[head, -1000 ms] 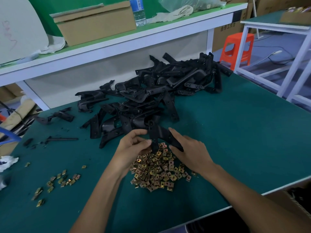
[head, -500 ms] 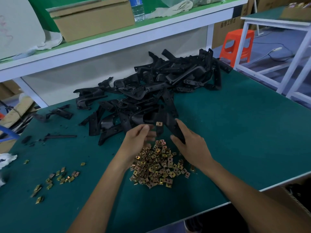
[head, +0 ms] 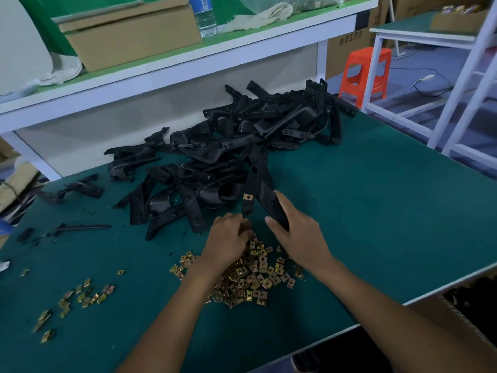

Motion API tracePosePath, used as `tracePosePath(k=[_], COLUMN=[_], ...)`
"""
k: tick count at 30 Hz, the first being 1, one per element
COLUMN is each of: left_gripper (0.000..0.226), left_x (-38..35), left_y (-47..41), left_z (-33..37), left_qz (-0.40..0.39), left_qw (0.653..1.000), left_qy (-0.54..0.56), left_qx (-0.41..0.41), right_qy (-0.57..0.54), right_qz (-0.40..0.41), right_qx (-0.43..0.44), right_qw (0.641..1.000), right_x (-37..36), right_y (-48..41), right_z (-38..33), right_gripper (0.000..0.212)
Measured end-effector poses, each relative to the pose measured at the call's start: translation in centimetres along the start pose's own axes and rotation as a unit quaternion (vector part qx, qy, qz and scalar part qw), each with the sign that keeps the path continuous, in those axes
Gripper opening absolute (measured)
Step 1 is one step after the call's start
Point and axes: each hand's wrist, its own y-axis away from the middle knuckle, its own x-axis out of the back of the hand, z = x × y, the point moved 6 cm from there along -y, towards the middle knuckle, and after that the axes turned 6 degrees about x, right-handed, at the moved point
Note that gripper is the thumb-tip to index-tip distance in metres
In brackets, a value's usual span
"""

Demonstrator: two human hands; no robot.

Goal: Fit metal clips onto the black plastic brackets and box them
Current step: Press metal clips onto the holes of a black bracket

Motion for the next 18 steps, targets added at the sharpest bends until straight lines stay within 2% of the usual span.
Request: tracePosePath(k=[4, 8, 12, 18], left_gripper=[0.004, 0.014, 0.019, 0.008], left_x=[1.5, 4.3, 6.6, 7.8], left_y=[0.7, 1.0, 1.5, 1.9], left_z=[-0.8, -2.3, -2.5, -1.5], left_qz=[0.027, 0.075, 0.097, 0.057], left_qw=[0.99, 0.964, 0.881, 0.784], left_qy=[0.131, 0.244, 0.449, 0.603], left_qx=[0.039, 0.08, 0.115, 0.138], right_qy=[0.016, 0.041, 0.08, 0.079], right_qz=[-0.006, -0.021, -0.038, -0.04], right_qx=[0.012, 0.037, 0.061, 0.071], right_qw=[1.0, 0.998, 0.994, 0.994], right_x=[-0.2, -0.5, -0.8, -0.9], right_y=[0.1, 0.1, 0.3, 0.4], right_z=[0.0, -0.3, -0.7, -0.9], right_gripper=[0.064, 0.061, 0.062, 0.06])
